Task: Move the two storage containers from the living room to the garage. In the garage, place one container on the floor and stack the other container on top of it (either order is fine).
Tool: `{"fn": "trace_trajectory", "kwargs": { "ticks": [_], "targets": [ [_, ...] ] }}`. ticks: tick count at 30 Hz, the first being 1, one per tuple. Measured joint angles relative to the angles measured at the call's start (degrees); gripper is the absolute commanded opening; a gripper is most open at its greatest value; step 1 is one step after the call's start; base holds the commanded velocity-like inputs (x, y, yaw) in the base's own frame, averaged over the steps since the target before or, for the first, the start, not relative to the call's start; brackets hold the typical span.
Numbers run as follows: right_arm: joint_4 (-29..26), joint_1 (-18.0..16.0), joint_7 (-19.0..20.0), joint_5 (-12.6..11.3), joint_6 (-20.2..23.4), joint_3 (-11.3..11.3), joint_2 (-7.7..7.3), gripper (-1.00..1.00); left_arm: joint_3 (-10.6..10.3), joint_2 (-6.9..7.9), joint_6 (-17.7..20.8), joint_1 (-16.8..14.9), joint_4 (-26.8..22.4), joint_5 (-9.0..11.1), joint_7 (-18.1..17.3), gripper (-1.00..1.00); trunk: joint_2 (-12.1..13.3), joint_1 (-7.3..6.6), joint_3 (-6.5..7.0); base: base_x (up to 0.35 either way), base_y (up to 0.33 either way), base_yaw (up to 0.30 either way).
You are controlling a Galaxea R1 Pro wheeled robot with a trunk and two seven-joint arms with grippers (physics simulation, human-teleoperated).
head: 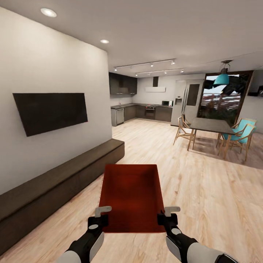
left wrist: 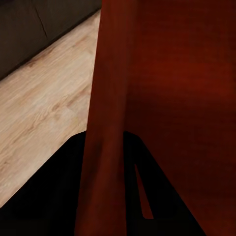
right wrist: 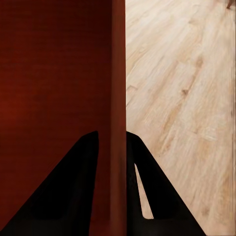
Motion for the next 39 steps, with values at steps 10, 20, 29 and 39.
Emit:
{"fn": "trace_trajectory", "kwargs": {
  "ticks": [10,20,29,39],
  "targets": [
    [0.0,0.0,0.0,0.0,0.0,0.0,0.00,-1.00,0.0,0.00,0.0,0.0,0.0,0.0,0.0,-1.00,0.0,0.00,0.00,0.321,0.000,-0.289],
    [0.0,0.0,0.0,0.0,0.0,0.0,0.00,-1.00,0.0,-0.01,0.0,0.0,0.0,0.0,0.0,-1.00,0.0,0.00,0.00,0.321,0.000,-0.289],
    [0.0,0.0,0.0,0.0,0.0,0.0,0.00,-1.00,0.0,0.01,0.0,0.0,0.0,0.0,0.0,-1.00,0.0,0.00,0.00,0.321,0.000,-0.289],
    [0.0,0.0,0.0,0.0,0.0,0.0,0.00,-1.00,-0.1,0.03,0.0,0.0,0.0,0.1,0.0,-1.00,0.0,0.00,0.00,0.321,0.000,-0.289]
  ]
}}
